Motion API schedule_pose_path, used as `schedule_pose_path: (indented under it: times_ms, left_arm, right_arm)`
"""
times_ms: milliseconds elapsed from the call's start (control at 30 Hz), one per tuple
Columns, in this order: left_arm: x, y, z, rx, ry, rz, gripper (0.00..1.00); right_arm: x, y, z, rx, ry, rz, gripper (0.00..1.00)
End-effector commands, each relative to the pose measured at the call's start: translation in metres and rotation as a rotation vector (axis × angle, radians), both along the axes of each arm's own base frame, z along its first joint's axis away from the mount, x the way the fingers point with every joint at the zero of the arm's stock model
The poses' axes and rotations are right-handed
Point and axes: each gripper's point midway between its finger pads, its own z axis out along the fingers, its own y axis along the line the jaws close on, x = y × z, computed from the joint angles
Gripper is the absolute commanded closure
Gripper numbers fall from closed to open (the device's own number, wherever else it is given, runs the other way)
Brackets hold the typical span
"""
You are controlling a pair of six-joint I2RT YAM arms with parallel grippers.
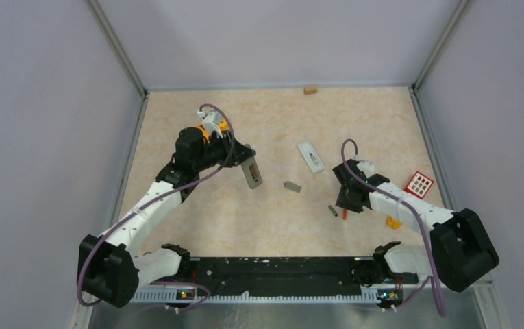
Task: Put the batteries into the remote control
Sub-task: Pick up the battery from the center of the board.
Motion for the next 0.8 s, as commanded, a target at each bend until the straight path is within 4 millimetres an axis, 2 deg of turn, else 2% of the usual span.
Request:
schedule_pose_path:
  times_ms: [0, 400, 533, 633, 700, 767]
  left_arm:
    - [0.003, -0.007, 0.016, -0.032, -0.073, -0.041, 1.0]
    - [0.004, -0.012, 0.02, -0.059, -0.075, -0.063, 1.0]
    - [0.003, -0.014, 0.02, -0.069, -0.072, -0.075, 1.0]
    - [-0.001, -0.02, 0.02, -0.098, -0.077, -0.118, 1.0]
    - [-0.006, -0.025, 0.024, -0.128, -0.087, -0.161, 1.0]
    - [-0.009, -0.029, 0.029, -0.154, -0.098, -0.2, 1.0]
  right_arm:
    - [-0.006, -0.002, -0.006, 0.011, 0.024, -0.023, 0.69]
    - [-0.02, -0.002, -0.021, 0.031, 0.074, -0.024, 0.81]
    - [-0.018, -0.004, -0.02, 0.022, 0.061, -0.033, 0.94]
    - [-0.005, 0.0, -0.004, 0.039, -0.01, -0.019, 0.97]
    - [0.009, 0.008, 0.019, 0.08, -0.101, 0.007, 0.97]
    - [0.025, 0.02, 0.051, 0.15, -0.225, 0.06, 0.98]
